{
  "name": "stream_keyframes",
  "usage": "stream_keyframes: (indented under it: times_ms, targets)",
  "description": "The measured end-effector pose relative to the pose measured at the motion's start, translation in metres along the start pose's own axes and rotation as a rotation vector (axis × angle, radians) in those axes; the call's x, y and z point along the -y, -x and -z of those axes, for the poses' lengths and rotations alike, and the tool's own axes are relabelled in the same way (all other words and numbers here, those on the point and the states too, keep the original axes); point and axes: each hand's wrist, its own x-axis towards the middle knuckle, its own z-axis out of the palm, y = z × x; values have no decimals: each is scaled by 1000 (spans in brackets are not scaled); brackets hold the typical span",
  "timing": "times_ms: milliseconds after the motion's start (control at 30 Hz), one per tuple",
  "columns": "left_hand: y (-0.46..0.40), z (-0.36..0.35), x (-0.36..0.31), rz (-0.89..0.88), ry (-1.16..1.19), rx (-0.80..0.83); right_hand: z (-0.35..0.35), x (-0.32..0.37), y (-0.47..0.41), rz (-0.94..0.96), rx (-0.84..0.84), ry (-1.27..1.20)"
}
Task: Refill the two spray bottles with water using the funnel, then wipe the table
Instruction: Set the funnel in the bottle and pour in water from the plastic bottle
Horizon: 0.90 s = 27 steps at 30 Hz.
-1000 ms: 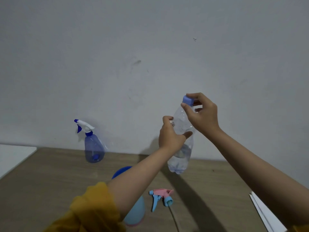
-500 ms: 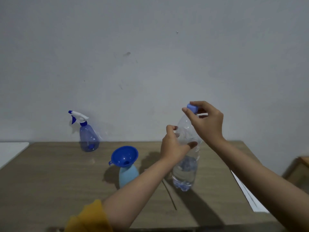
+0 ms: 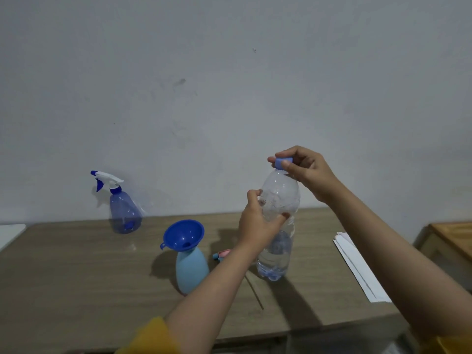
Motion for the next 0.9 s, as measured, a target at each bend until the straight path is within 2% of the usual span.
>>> stream_keyframes:
  times_ms: [100,200,500,633,700,800,900]
  targets:
    - [0,1,0,17,16,2,-4,3,-1,1,-97,183]
    - [2,2,0,23,33,3,-8,8,-2,22,-194,215]
    - [6,3,-1,12,-11,-19,0,27,-4,3,68,318]
    - [5,2,-3,17,-8,-18,6,30,-6,-75,112,230]
    - [4,3,-3,25,7,-6,4,30,-6,-110,48,305]
    - [3,3,-2,30,8,3,-2,28,-6,-74,-152,500]
    - [3,1,-1,36,4,-2,-7,25,-7,-24,-209,474]
